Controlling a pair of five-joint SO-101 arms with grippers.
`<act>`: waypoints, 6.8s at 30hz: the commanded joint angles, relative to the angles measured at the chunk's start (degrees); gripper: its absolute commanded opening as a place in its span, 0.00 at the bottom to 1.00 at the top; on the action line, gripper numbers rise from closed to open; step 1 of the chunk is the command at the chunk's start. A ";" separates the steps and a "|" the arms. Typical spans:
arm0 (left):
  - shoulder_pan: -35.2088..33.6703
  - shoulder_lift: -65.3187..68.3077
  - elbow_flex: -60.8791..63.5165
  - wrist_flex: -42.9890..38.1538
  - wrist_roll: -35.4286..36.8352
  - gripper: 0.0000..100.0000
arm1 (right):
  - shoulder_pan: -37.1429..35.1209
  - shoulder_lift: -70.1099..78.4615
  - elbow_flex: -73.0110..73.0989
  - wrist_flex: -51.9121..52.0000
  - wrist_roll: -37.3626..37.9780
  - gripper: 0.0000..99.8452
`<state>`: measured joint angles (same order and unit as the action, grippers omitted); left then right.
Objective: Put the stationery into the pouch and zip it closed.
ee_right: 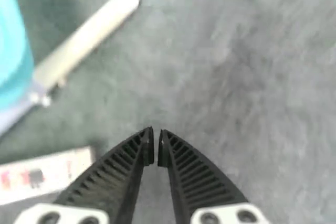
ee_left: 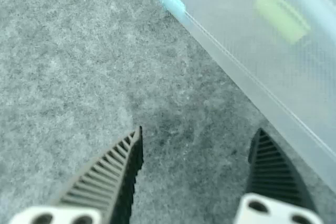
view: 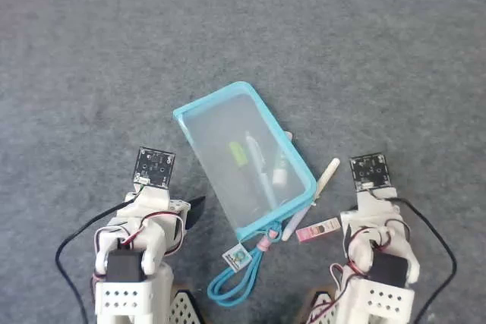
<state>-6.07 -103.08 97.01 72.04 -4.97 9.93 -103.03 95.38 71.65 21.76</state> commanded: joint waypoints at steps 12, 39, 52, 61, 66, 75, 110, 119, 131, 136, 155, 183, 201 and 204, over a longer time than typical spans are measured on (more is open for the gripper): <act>-0.09 -1.14 -0.48 0.18 1.05 0.31 | -14.73 7.96 -10.90 -4.88 3.87 0.04; -0.09 -1.14 -0.48 0.18 1.05 0.31 | -41.27 53.93 -33.14 -5.76 -0.88 0.24; -0.09 -1.14 -0.48 0.18 1.05 0.31 | -38.90 45.32 -34.90 4.44 4.66 0.22; -0.09 -1.14 -0.48 0.18 1.05 0.31 | -37.49 63.60 -37.10 -1.45 4.48 0.22; -0.09 -1.14 -0.48 0.18 1.05 0.31 | -37.23 71.60 -38.24 -10.86 -0.18 0.22; -0.09 -1.14 -0.48 0.18 1.05 0.31 | -37.32 77.85 -49.76 -17.80 -9.23 0.22; -0.09 -1.14 -0.48 0.18 1.05 0.31 | -58.42 77.93 -41.05 -14.29 -34.90 0.22; -0.09 -1.14 -0.48 0.18 1.05 0.31 | -58.42 77.93 -35.96 -21.93 -39.21 0.22; -0.09 -1.14 -0.48 0.18 1.05 0.31 | -57.98 77.32 -35.25 -22.37 -29.45 0.02; -0.09 -1.14 -0.48 0.18 1.05 0.31 | -51.47 77.23 -37.71 -21.85 -15.82 0.02; -0.09 -1.14 -0.48 0.18 1.05 0.31 | -46.11 65.36 -61.54 2.15 -4.75 0.01; 16.18 -1.14 -0.40 -4.31 0.26 0.31 | -49.19 64.75 -58.37 0.66 -4.22 0.01; -2.02 12.92 -34.07 -5.10 -1.67 0.31 | -44.53 65.19 -60.57 0.57 -2.46 0.01; -1.23 28.75 -43.47 -0.79 -0.97 0.31 | -39.43 65.36 -60.75 -0.04 -1.05 0.01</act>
<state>-8.35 -93.58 68.26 65.98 -8.31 -35.34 -34.99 37.36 73.14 18.68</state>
